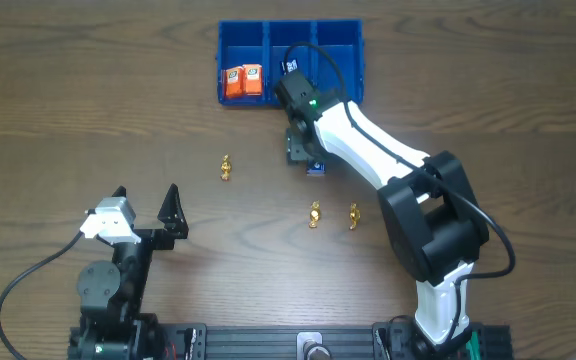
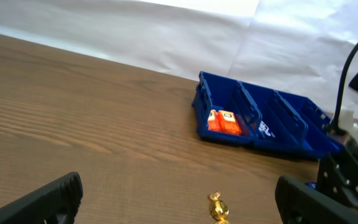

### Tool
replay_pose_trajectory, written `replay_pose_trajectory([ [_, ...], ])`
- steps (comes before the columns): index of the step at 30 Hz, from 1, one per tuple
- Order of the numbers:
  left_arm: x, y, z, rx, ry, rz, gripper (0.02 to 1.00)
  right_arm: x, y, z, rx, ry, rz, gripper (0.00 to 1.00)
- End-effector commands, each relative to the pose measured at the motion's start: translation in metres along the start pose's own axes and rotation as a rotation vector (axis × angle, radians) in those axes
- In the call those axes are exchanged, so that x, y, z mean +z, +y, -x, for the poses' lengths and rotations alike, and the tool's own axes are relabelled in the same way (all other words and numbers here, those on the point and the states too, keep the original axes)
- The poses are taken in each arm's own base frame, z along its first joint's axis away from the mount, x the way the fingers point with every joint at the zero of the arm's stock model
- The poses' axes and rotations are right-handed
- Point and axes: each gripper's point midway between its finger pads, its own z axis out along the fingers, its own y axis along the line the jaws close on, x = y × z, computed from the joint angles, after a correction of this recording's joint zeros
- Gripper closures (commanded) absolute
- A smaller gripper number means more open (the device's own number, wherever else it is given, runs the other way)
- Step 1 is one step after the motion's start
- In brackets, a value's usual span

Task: Sort Candies Into Trays

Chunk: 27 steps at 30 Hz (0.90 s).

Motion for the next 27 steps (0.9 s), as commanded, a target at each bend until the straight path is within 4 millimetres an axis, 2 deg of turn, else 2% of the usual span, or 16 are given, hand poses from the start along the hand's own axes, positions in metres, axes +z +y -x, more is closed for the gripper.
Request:
replay_pose_trajectory([
  [1,0.002,0.004,-0.017,0.012,0.04,0.006,0.02,0.016,-0.003,0.002,0.046,0.009,0.002,0.237],
  [5,0.002,0.004,-0.017,0.012,0.04,0.006,0.02,0.024,-0.003,-0.001,0.048,0.021,-0.005,0.27],
  [11,0.002,0.004,-0.017,0.012,0.04,0.006,0.02,0.026,-0.003,-0.001,0.048,0.024,-0.007,0.4],
  [18,0.002,0.004,-0.017,0.012,0.04,0.006,0.02,0.034,-0.004,-0.006,0.061,0.043,-0.018,0.741],
  [20,0.002,0.004,-0.017,0.012,0.04,0.006,0.023,0.033,-0.003,-0.005,0.062,0.041,-0.016,0.781],
  [23,0.002,0.004,-0.017,0.012,0.04,0.006,0.02,0.024,0.0,0.0,0.062,0.027,-0.003,0.787],
  [27,0.002,0.004,-0.017,0.012,0.04,0.006,0.02,-0.021,0.009,0.021,0.061,-0.061,0.05,0.79],
])
